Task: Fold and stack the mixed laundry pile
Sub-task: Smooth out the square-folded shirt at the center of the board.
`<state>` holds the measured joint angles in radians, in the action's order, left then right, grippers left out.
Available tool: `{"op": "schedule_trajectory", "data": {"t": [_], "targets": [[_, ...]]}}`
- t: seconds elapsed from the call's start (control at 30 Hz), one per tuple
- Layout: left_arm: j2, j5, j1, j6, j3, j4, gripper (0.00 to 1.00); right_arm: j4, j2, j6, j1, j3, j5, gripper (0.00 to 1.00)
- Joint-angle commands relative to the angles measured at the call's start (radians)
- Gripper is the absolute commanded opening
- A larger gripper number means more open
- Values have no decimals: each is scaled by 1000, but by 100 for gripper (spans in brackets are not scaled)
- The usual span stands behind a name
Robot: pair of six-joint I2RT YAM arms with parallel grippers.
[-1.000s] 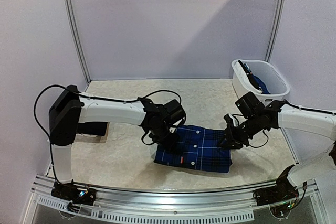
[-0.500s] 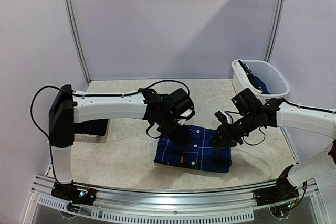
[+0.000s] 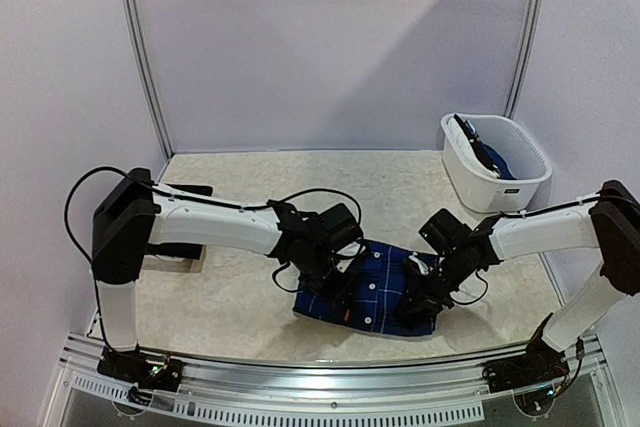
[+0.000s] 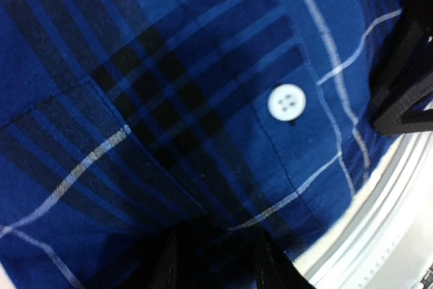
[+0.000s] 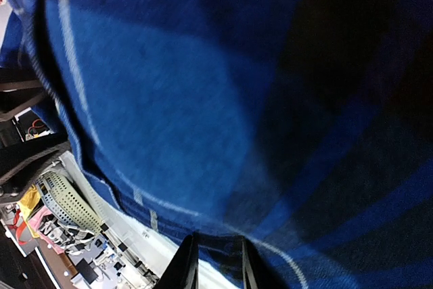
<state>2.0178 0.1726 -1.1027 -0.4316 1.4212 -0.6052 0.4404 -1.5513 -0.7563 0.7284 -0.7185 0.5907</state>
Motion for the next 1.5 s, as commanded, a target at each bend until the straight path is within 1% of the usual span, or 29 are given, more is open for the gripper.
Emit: {"op": "schedule_trajectory", "data": {"t": [0.0, 0.13, 0.27, 0.4, 0.53, 0.6, 0.7, 0.97, 1.07, 1.2, 1.47], "targets": [[1, -33, -8, -31, -113, 30, 37, 15, -74, -3, -3, 51, -80, 23], [-20, -81, -8, -41, -175, 22, 35, 68, -66, -13, -34, 78, -108, 23], [-86, -145, -8, -33, -175, -45, 36, 223, 23, 12, -48, 29, -146, 23], [-124, -168, -6, -15, -73, -131, 37, 351, 114, 61, -48, -92, -122, 25], [-126, -170, 0, -1, 69, -206, 38, 456, 118, 110, -59, -241, -148, 27], [-113, -197, 14, 2, 134, -224, 39, 456, 109, 112, -82, -286, -165, 27], [-77, -199, 44, 2, 213, -244, 40, 434, 79, 93, -131, -324, -180, 27], [74, -181, 115, 19, 356, -262, 40, 410, -58, 125, -216, -423, -193, 27], [109, -159, 135, 23, 365, -226, 40, 403, -109, 149, -238, -438, -184, 26], [167, -152, 165, 25, 399, -227, 39, 394, -162, 177, -265, -444, -172, 26], [233, -138, 207, 5, 384, -207, 38, 389, -267, 252, -338, -465, -159, 26]]}}
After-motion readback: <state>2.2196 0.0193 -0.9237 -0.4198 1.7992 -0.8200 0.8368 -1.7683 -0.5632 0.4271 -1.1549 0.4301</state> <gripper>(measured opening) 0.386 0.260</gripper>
